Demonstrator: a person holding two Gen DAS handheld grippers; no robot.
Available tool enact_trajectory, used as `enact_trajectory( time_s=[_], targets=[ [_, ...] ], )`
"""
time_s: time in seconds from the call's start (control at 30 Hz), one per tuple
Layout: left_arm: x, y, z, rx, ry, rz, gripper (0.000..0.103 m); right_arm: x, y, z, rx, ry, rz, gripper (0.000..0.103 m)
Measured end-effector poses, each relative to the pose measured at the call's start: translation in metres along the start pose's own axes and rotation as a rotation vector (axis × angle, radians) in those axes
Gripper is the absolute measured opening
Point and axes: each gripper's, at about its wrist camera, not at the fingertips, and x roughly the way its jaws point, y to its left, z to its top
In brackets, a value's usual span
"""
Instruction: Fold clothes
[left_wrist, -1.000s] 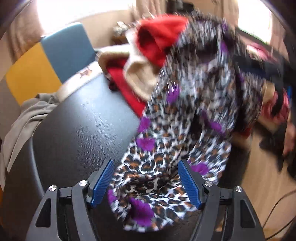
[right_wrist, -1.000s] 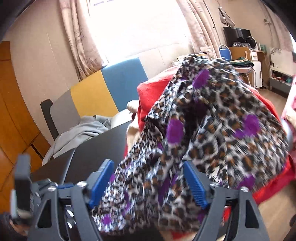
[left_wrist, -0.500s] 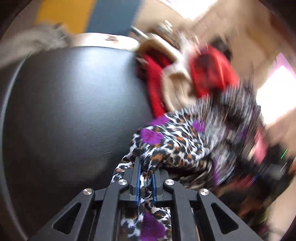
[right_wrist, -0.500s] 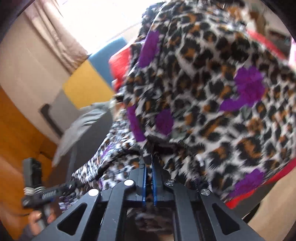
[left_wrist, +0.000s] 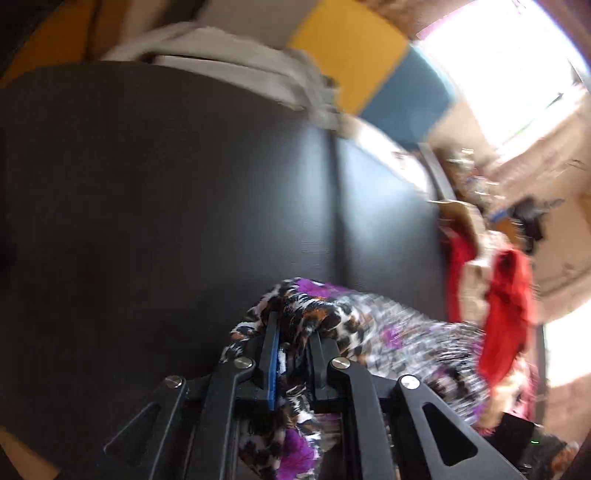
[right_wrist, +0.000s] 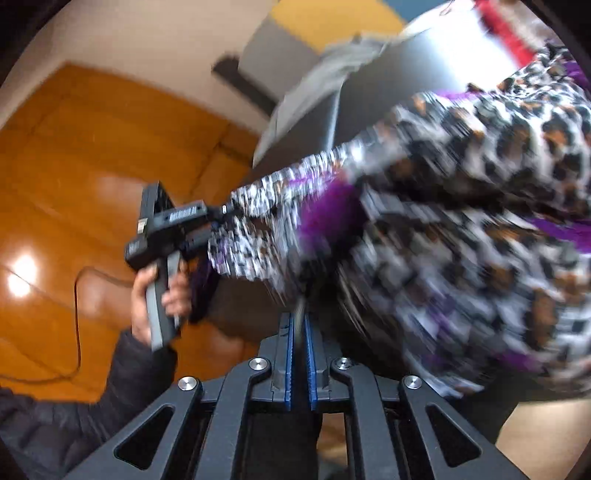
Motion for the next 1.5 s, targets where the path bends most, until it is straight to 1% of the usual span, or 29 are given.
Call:
enact_trajectory(
  time_s=[0.03,0.07,0.13,0.17,0.2,0.23,0.27,0.3,0.33,0.4,0.47,0.53,0.57,0.63,0.7,0.73,0.8,0.83,0.87,0.9,1.0,1.03,1.1,1.2,1.27,1.33,1.37,1.4,1.5],
  targets=[
    [-0.007,0.015,-0.006,0.005,-0.004,0.04,0.011,0.001,0.004,0.001,-0.007,0.03,-0.012,0.023],
    [-0.014,0.025,-0.012,0.018,-0.009,0.075,0.011,0.001,0.009,0.002,-0.014,0.06,-0.025,0.027],
    [-0.025,0.039,-0.026,0.065,-0.017,0.135,0.012,-0.013,0.023,0.008,-0.068,0.057,-0.083,0.038],
    [-0.029,0.039,-0.033,0.097,-0.021,0.165,0.013,-0.024,0.028,0.017,-0.093,0.031,-0.116,0.04],
    [-0.032,0.039,-0.04,0.126,-0.022,0.19,0.015,-0.036,0.033,0.028,-0.116,-0.002,-0.148,0.047],
    [-0.036,0.039,-0.044,0.144,-0.026,0.206,0.015,-0.047,0.038,0.039,-0.139,-0.035,-0.181,0.061],
    [-0.041,0.04,-0.046,0.146,-0.034,0.211,0.016,-0.054,0.043,0.052,-0.166,-0.076,-0.219,0.069],
    [-0.046,0.042,-0.048,0.149,-0.041,0.215,0.016,-0.054,0.046,0.069,-0.191,-0.107,-0.252,0.084],
    [-0.051,0.043,-0.05,0.151,-0.048,0.219,0.016,-0.053,0.048,0.086,-0.214,-0.132,-0.282,0.089],
    [-0.06,0.045,-0.054,0.156,-0.063,0.228,0.016,-0.04,0.049,0.118,-0.252,-0.173,-0.338,0.089],
    [-0.07,0.047,-0.058,0.162,-0.078,0.236,0.016,-0.018,0.045,0.134,-0.271,-0.182,-0.389,0.089],
    [-0.081,0.049,-0.057,0.154,-0.104,0.256,0.018,0.006,0.032,0.127,-0.293,-0.139,-0.457,0.089],
    [-0.087,0.05,-0.055,0.148,-0.119,0.268,0.018,0.026,0.03,0.125,-0.279,-0.089,-0.455,0.088],
    [-0.096,0.055,-0.052,0.133,-0.139,0.27,0.02,0.042,0.024,0.11,-0.237,0.059,-0.311,0.088],
    [-0.102,0.062,-0.049,0.11,-0.149,0.258,0.021,0.049,0.032,0.077,-0.305,0.185,-0.263,0.088],
    [-0.103,0.065,-0.048,0.105,-0.147,0.234,0.021,0.05,0.034,0.06,-0.321,0.246,-0.247,0.088],
    [-0.101,0.056,-0.049,0.165,-0.148,0.174,0.021,0.044,0.022,0.031,-0.268,0.331,-0.191,0.088],
    [-0.095,0.044,-0.051,0.217,-0.14,0.142,0.021,0.039,0.019,0.019,-0.248,0.357,-0.183,0.088],
    [-0.085,0.025,-0.054,0.291,-0.122,0.113,0.021,0.034,0.016,0.008,-0.232,0.381,-0.181,0.088],
    [-0.076,0.006,-0.059,0.372,-0.102,0.101,0.021,0.027,0.015,0.001,-0.221,0.388,-0.204,0.088],
    [-0.05,-0.04,-0.081,0.623,-0.046,0.12,0.021,0.0,0.019,0.012,-0.218,0.303,-0.27,0.088],
    [-0.041,-0.051,-0.085,0.675,-0.028,0.116,0.021,-0.012,0.023,0.022,-0.225,0.248,-0.281,0.088],
    [-0.025,-0.07,-0.091,0.766,0.005,0.108,0.021,-0.033,0.03,0.046,-0.222,0.128,-0.255,0.088],
    [-0.011,-0.085,-0.091,0.831,0.033,0.101,0.021,-0.043,0.022,0.078,-0.17,0.011,-0.2,0.088],
    [-0.006,-0.086,-0.089,0.859,0.045,0.098,0.021,-0.035,0.009,0.093,-0.126,-0.023,-0.185,0.083],
    [-0.003,-0.087,-0.087,0.882,0.05,0.085,0.021,-0.02,-0.004,0.101,-0.071,-0.023,-0.197,0.055],
    [-0.002,-0.086,-0.086,0.889,0.053,0.078,0.021,-0.012,-0.012,0.104,-0.041,-0.018,-0.201,0.05],
    [-0.001,-0.085,-0.084,0.891,0.056,0.071,0.021,-0.005,-0.02,0.106,-0.013,-0.013,-0.204,0.048],
    [0.0,-0.082,-0.086,0.912,0.064,0.053,0.021,0.004,-0.04,0.106,0.05,-0.022,-0.17,0.048]
  ],
)
